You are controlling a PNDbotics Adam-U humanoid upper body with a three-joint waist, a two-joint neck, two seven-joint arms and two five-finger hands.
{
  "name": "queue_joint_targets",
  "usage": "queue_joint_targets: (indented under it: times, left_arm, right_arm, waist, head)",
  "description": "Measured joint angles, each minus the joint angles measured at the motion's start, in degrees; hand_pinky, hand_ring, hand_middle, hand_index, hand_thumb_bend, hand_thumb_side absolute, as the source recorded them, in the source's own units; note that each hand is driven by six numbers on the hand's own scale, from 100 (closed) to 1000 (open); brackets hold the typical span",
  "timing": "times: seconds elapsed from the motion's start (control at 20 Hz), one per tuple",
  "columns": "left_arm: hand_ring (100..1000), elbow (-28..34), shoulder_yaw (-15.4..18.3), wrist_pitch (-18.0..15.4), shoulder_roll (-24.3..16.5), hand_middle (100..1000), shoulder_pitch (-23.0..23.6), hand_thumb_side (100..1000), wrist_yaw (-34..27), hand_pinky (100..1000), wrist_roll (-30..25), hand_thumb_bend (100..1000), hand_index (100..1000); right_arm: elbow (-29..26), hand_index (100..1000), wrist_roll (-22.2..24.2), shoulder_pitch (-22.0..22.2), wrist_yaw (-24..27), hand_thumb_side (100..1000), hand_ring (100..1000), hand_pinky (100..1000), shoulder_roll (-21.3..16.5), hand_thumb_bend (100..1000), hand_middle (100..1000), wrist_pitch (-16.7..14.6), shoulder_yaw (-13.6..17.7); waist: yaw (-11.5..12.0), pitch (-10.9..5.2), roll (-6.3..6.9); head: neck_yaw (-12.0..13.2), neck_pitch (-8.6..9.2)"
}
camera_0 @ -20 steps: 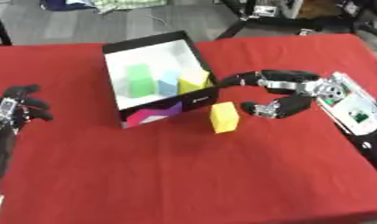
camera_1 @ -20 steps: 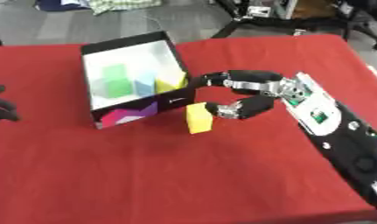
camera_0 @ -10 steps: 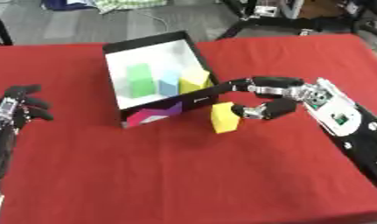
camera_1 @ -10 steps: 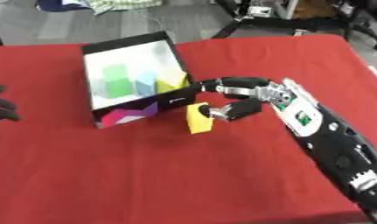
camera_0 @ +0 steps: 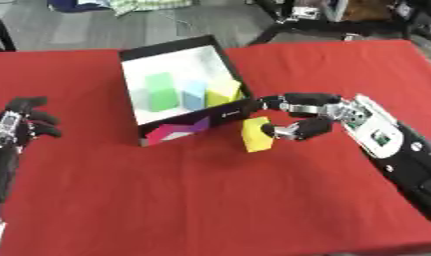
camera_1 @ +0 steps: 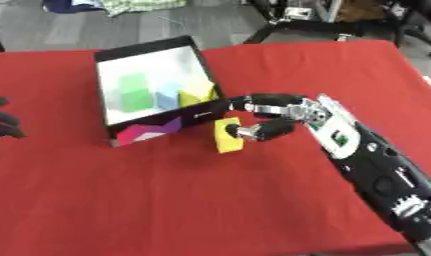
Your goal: Pick up objects on the table and place them in the box.
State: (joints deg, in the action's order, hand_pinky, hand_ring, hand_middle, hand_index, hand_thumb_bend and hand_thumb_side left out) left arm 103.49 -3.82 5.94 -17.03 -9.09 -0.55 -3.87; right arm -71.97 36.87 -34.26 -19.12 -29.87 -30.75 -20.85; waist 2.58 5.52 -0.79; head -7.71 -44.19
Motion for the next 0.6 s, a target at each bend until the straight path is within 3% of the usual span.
queue_joint_targets:
  times: [0.6]
  left_arm:
    - [538, 0.00, 0.00, 0.09, 0.00, 552, 0.00, 953, 0.00, 799, -0.09, 141, 836]
  right_arm:
    - [0.78, 1000, -1.78, 0.01, -4.81, 899, 972, 1000, 0.40, 100, 974, -1.78, -0.54]
  waist:
    - [-0.01, 0.00, 0.00]
  head:
    - [1.39, 0.00]
